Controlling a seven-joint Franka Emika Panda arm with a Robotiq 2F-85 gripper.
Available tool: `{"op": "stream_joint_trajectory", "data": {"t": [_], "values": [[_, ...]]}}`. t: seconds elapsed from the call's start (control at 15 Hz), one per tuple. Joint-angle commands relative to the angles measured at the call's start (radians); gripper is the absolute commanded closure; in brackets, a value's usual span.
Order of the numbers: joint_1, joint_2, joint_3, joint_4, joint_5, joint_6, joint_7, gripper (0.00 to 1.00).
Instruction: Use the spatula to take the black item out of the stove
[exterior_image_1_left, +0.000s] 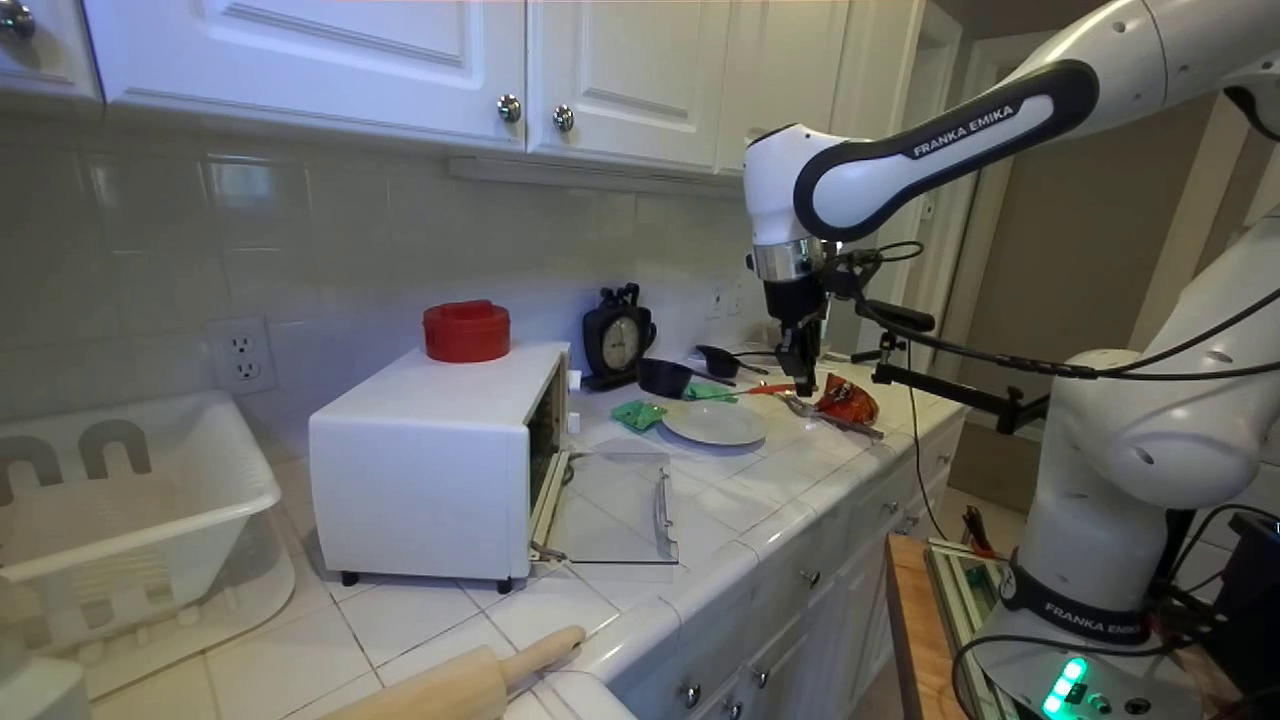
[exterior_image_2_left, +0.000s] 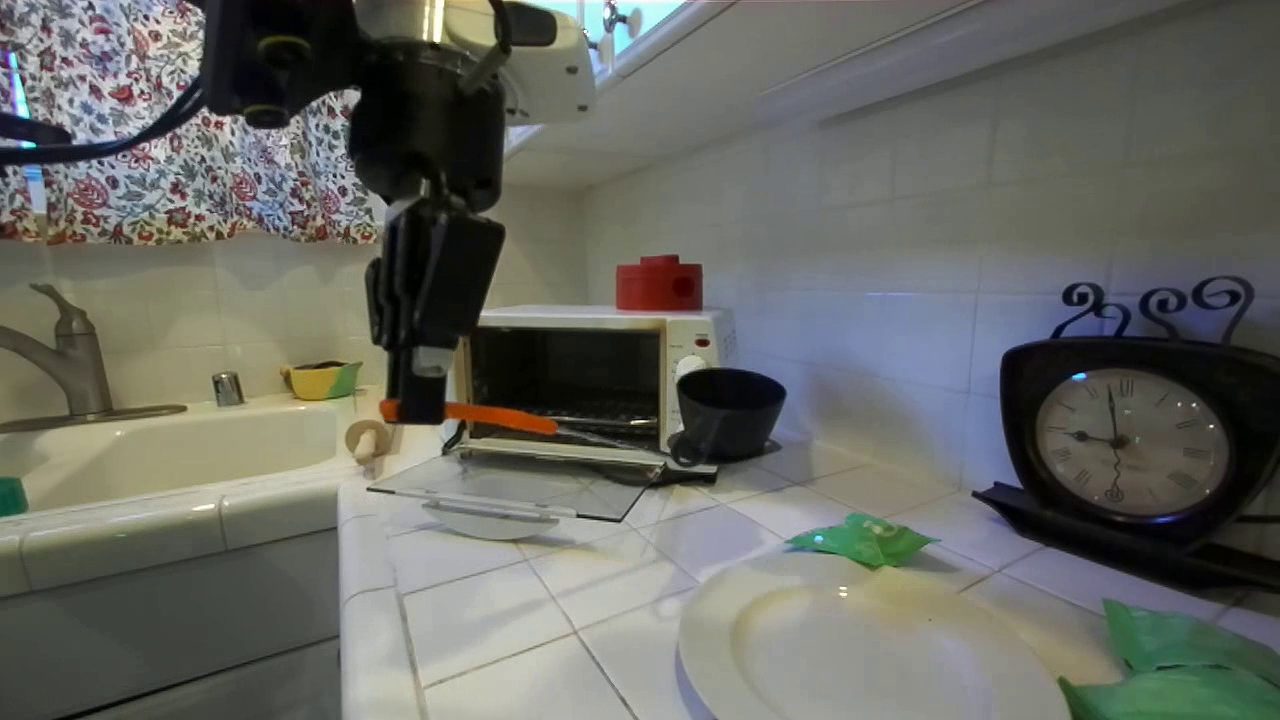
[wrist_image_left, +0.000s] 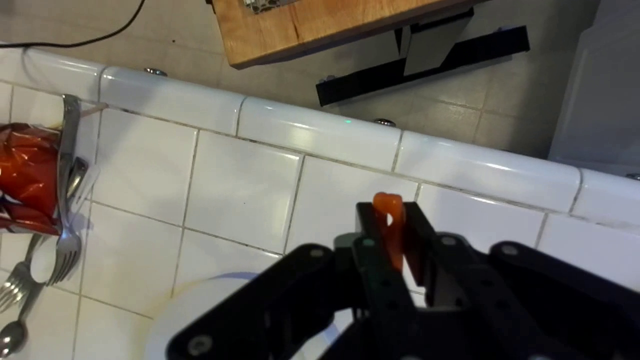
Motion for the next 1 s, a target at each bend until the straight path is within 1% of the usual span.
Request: {"op": "stream_joint_trajectory", "data": {"t": [0.0, 0.27, 0.53, 0.73, 0.93], "values": [[-0.041, 0.012, -0.031, -0.002, 0.057, 0.01, 0.006, 0.96], [-0.062, 0.043, -0.055, -0.005, 0.101, 0.011, 0.007, 0.96], [-0.082, 0.098, -0.087, -0.009, 0.157, 0.024, -0.001, 0.96], [-0.105, 0.147, -0.117, -0.003, 0.191, 0.032, -0.005, 0.96], [-0.129, 0.166, -0.139, 0.002, 0.217, 0.043, -0.003, 0.96]]}}
